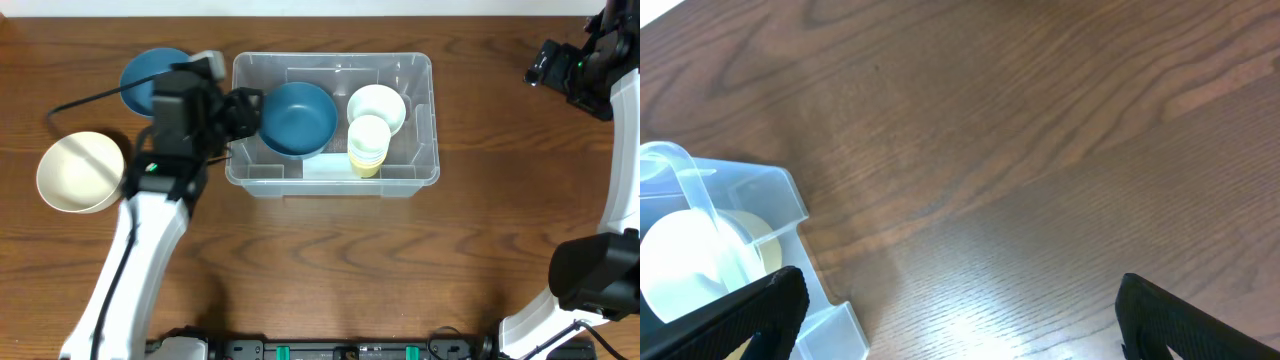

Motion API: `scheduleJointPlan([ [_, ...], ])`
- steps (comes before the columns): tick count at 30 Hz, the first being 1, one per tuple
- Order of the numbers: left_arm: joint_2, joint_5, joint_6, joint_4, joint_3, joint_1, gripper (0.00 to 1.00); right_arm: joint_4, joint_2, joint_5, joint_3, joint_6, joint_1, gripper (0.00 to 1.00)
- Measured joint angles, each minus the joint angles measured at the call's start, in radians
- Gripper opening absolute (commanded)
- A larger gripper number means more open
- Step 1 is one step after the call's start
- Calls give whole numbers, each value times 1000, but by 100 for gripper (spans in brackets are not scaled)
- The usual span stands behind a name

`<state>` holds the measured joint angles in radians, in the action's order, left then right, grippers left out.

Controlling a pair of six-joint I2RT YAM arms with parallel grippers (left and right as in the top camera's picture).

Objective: Pack container
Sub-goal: 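Withdraw the left gripper toward the cream bowl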

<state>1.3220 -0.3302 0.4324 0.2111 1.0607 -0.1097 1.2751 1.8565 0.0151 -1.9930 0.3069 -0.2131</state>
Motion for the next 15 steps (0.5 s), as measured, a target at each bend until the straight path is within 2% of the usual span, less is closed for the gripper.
scheduleJointPlan([
  [3,-72,75,-4,56,0,55,63,0,0,0,0,0,0,99],
  [10,-80,296,6,237,0,217,64,0,0,0,0,0,0,99],
  [15,-40,402,60,270,0,338,82,0,0,0,0,0,0,99],
])
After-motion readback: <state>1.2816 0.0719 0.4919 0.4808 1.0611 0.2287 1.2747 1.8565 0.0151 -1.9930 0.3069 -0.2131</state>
